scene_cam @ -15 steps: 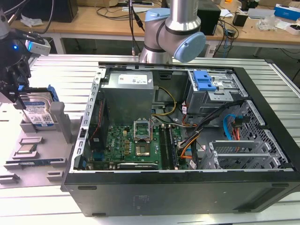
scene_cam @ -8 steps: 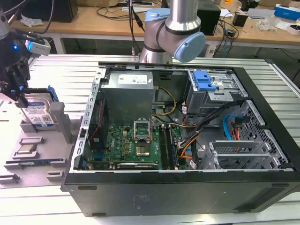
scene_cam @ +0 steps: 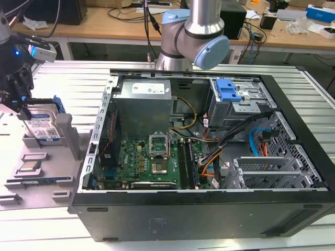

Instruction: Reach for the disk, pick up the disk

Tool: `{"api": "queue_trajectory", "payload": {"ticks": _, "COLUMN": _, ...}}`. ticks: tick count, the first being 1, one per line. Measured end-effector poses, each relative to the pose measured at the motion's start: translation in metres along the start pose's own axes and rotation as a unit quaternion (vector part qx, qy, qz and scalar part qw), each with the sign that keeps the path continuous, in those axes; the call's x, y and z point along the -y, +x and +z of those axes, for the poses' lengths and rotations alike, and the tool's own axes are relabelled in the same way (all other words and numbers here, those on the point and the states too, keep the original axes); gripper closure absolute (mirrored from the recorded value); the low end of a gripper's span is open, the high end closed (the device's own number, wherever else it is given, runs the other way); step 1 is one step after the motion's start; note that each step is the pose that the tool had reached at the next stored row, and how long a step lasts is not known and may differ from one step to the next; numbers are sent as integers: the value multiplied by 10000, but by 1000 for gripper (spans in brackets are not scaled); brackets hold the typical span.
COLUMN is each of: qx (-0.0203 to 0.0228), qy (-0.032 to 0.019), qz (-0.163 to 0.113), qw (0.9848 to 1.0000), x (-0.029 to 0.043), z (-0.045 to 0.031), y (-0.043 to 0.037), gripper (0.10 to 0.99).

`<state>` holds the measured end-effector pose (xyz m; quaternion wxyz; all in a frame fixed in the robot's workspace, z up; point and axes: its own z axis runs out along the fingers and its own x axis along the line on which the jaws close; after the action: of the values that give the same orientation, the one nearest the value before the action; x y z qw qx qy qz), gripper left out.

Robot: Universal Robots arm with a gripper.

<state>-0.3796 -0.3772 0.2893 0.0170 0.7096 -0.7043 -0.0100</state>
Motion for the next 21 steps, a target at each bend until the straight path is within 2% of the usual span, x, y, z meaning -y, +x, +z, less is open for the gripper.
{"api": "queue_trajectory", "payload": {"ticks": 5, "qx": 0, "qy": 0, "qz": 0, "qw": 10000, "x": 0, "z": -30, "y": 0, "gripper": 722}}
{"api": "queue_trajectory", "payload": {"ticks": 21, "qx": 0, "qy": 0, "qz": 1, "qw": 10000, "x": -3, "z": -233, "y": -1, "gripper": 722}}
